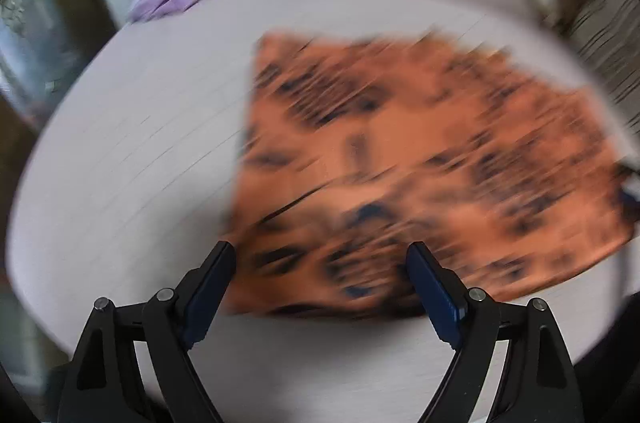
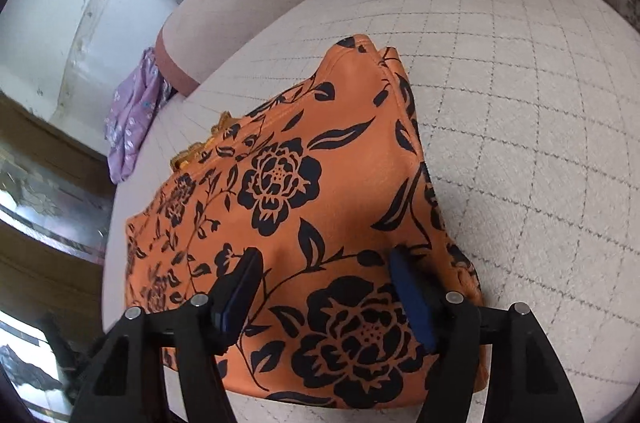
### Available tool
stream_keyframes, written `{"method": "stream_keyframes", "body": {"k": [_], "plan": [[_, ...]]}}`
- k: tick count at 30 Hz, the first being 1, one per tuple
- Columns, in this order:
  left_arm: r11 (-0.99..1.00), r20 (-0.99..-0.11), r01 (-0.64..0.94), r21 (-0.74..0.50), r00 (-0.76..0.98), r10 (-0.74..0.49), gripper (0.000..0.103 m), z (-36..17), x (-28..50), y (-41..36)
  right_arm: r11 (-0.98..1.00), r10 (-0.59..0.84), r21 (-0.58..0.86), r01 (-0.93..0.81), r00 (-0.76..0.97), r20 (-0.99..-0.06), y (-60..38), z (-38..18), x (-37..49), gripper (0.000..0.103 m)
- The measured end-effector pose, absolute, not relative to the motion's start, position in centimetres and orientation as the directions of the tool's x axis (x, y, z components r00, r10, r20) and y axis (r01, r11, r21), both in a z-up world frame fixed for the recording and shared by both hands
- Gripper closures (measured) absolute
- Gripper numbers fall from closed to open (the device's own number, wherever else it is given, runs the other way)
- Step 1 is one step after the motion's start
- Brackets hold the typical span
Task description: Fold small clothes
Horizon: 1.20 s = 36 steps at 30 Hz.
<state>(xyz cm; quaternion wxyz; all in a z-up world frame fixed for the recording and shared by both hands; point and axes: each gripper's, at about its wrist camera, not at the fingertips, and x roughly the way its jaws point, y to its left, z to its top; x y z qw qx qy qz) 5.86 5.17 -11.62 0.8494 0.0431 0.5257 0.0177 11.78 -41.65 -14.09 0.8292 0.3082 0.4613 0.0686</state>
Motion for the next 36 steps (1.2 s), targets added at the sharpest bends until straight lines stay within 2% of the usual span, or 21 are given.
{"method": "stream_keyframes", "body": {"k": [2, 3, 12, 31, 36], "plan": [[0.998, -0.907, -0.041, -0.039, 0.421, -0.018, 0.014, -12.4, 5.7, 8.2, 0.789, 0.410, 0.590, 0.170, 0.571, -0.712, -41.7, -14.2, 11.6, 0.033], [0.997, -0.908, -0.063, -0.052, 0.419, -0.021, 0.014, -12.2, 5.6, 9.0, 0.791, 0.410, 0.589, 0.166, 0.571, -0.711, -41.6, -13.9, 11.5, 0.033], [0.996, -0.889, -0.082, 0.042, 0.452, 0.075, 0.014, -9.6, 4.7, 9.1, 0.795, 0.411, 0.587, 0.154, 0.577, -0.706, -41.4, -13.9, 11.4, 0.033], [0.990, -0.898, -0.115, 0.079, 0.423, 0.121, 0.014, -10.8, 5.1, 10.1, 0.791, 0.423, 0.596, 0.138, 0.581, -0.695, -41.5, -14.0, 11.3, 0.033], [0.988, -0.863, -0.139, 0.071, 0.488, 0.130, 0.014, -8.3, 5.0, 10.1, 0.794, 0.424, 0.590, 0.147, 0.562, -0.710, -41.5, -13.5, 11.5, 0.033]]}}
